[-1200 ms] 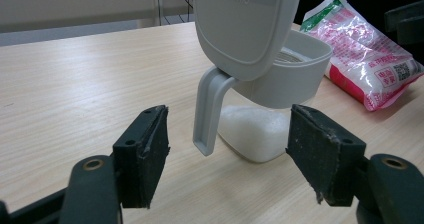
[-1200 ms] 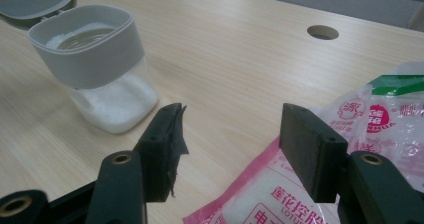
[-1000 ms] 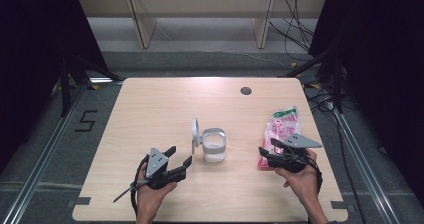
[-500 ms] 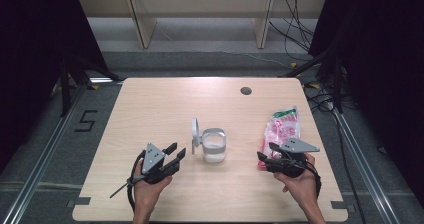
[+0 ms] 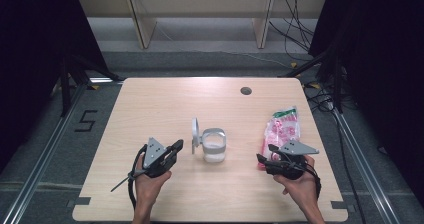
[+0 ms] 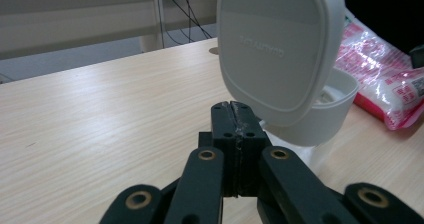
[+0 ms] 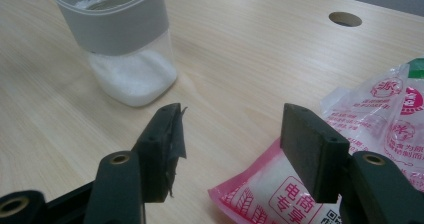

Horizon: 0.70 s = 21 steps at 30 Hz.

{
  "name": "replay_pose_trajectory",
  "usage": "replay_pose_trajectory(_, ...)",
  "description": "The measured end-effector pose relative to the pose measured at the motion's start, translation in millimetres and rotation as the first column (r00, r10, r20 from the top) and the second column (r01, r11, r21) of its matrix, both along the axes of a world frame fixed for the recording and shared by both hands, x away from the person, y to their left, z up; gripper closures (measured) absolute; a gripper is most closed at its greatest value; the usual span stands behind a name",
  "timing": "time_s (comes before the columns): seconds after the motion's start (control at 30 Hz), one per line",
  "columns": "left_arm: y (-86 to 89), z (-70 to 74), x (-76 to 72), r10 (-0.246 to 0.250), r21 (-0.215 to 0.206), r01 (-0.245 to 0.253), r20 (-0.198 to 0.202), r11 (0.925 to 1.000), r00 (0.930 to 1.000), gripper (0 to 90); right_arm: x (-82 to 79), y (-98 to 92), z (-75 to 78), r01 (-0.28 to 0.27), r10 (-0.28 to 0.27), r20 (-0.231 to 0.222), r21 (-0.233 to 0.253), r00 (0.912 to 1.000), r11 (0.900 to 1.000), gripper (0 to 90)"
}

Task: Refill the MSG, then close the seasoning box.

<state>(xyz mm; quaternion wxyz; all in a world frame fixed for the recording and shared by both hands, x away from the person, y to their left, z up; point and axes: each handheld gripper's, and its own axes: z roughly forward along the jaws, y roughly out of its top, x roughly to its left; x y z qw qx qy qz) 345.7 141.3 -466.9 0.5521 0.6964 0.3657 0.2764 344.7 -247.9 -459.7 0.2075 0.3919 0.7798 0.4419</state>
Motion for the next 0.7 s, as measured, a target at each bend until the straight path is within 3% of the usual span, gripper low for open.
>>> replay_pose_trajectory(0.03, 0.9, 1.3, 1.3, -0.007, 0.030, 0.007, 0.010, 0.9995, 0.9999, 89.2, -0.9, 0.5, 0.2, -0.002, 0.002, -0.015, 0.005, 0.9999, 1.000, 42.8)
replay_pose_trajectory(0.23, -1.9, 6.6, 2.2, -0.003, 0.026, 0.003, 0.014, 0.9997, 0.9999, 89.2, -1.8, 0.3, -0.6, -0.006, 0.006, -0.029, -0.001, 0.9996, 1.000, 42.8)
replay_pose_trajectory(0.47, -6.2, 13.5, 3.7, -0.009, 0.016, 0.008, 0.032, 0.9998, 0.9995, 89.2, -0.7, -0.4, -1.6, -0.013, 0.012, -0.011, -0.011, 0.9999, 1.000, 42.8)
replay_pose_trajectory(0.53, -7.4, 15.0, 3.5, -0.007, 0.015, 0.007, 0.029, 0.9999, 0.9996, 89.2, -2.9, 1.5, -1.5, 0.002, -0.001, -0.034, 0.004, 0.9994, 1.000, 42.8)
replay_pose_trajectory(0.57, -8.6, 15.1, 4.8, -0.013, 0.007, 0.013, 0.039, 0.9999, 0.9991, 89.2, -0.7, 0.2, -1.8, -0.015, 0.014, -0.013, -0.009, 0.9998, 1.000, 42.8)
replay_pose_trajectory(0.7, -10.3, 17.1, 5.0, -0.016, 0.022, 0.015, 0.040, 0.9996, 0.9991, 89.2, -0.7, 0.8, -2.3, -0.017, 0.017, -0.013, -0.009, 0.9998, 1.000, 42.8)
